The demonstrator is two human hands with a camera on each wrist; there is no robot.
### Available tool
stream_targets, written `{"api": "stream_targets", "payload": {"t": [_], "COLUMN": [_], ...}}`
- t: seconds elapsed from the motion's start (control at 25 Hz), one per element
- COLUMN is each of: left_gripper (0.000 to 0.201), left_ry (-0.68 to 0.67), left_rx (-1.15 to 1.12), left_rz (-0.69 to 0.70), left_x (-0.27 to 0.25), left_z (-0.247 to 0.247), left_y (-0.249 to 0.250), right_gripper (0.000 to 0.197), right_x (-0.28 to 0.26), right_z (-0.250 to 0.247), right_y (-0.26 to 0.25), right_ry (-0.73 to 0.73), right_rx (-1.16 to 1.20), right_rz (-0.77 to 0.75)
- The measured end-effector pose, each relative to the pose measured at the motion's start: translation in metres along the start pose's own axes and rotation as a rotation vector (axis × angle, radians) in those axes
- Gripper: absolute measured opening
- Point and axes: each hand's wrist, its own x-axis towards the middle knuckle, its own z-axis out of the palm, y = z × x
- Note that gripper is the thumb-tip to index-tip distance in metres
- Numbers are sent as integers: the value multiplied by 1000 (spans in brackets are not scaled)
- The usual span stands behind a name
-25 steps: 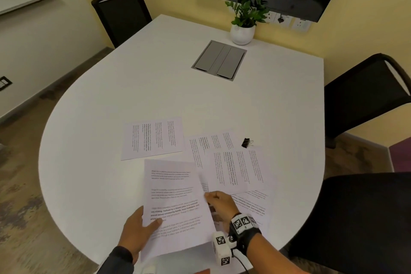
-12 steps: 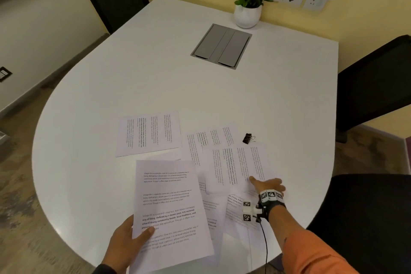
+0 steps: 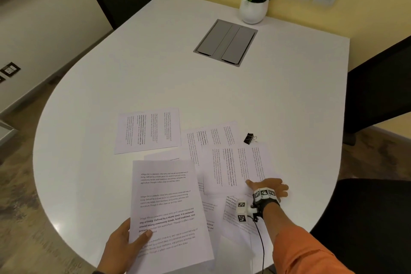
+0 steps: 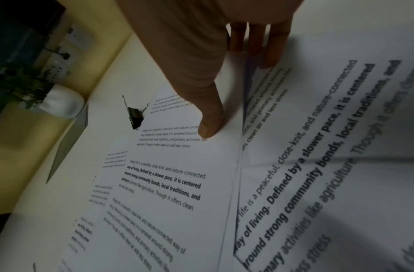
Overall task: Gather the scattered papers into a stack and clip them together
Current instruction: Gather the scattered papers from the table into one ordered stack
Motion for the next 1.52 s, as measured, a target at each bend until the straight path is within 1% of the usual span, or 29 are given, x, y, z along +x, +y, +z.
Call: {"api": "stream_targets", "payload": {"t": [0.08,0.2,0.28,0.36,0.4,0.48,0.56,0.64,0.72,0.8,0.96,1.0,1.08,1.16,1.24,1.28,1.36,1.4,1.48,1.52], "left_gripper": [35,35,36,35,33,31,29,28,28,29,34,34,35,34,34,34,31,30,29,32], "left_ry": [4,9,14,13,12,13,13,7,-1,-7,-32,-40,-55,-71,-89,-100,-124,-139,-176,-198], "left_rx": [3,-5,-5,0,-1,-23,-43,-68,-99,-127,-149,-159,-170,-187,-198,-197,-200,-210,-233,-241], "left_rz": [1,6,16,23,28,31,28,21,17,20,41,43,47,59,78,89,104,110,120,123], "left_x": [-2,-6,-8,-10,-11,-13,-15,-16,-16,-15,-9,-7,-4,-2,-2,-3,-3,-3,-4,-5], "left_z": [2,4,4,3,2,1,-1,-2,-3,-3,-2,-2,-3,-2,-1,-1,1,1,2,2], "left_y": [0,1,1,1,0,0,2,3,4,4,2,2,0,1,5,7,12,15,20,22], "right_gripper": [122,105,102,103,97,77,55,39,36,36,22,22,29,31,25,27,33,33,25,20], "right_x": [0,-7,-4,-6,-8,-11,-11,-13,-18,-22,-34,-37,-49,-64,-81,-91,-109,-118,-137,-147], "right_z": [-1,1,10,9,5,-4,-11,-19,-26,-33,-58,-65,-84,-103,-116,-119,-116,-111,-96,-88], "right_y": [-2,0,8,17,20,26,35,44,55,66,85,87,88,84,79,76,67,63,55,52], "right_ry": [11,-19,-28,-76,-95,-160,-213,-212,-173,-105,-22,15,50,16,-73,-110,-206,-262,-378,-425], "right_rx": [10,72,215,394,422,423,477,575,626,679,854,847,827,863,911,919,918,914,886,864], "right_rz": [-44,-92,-146,-168,-183,-185,-158,-112,-95,-117,-194,-214,-266,-325,-394,-443,-494,-503,-536,-560]}}
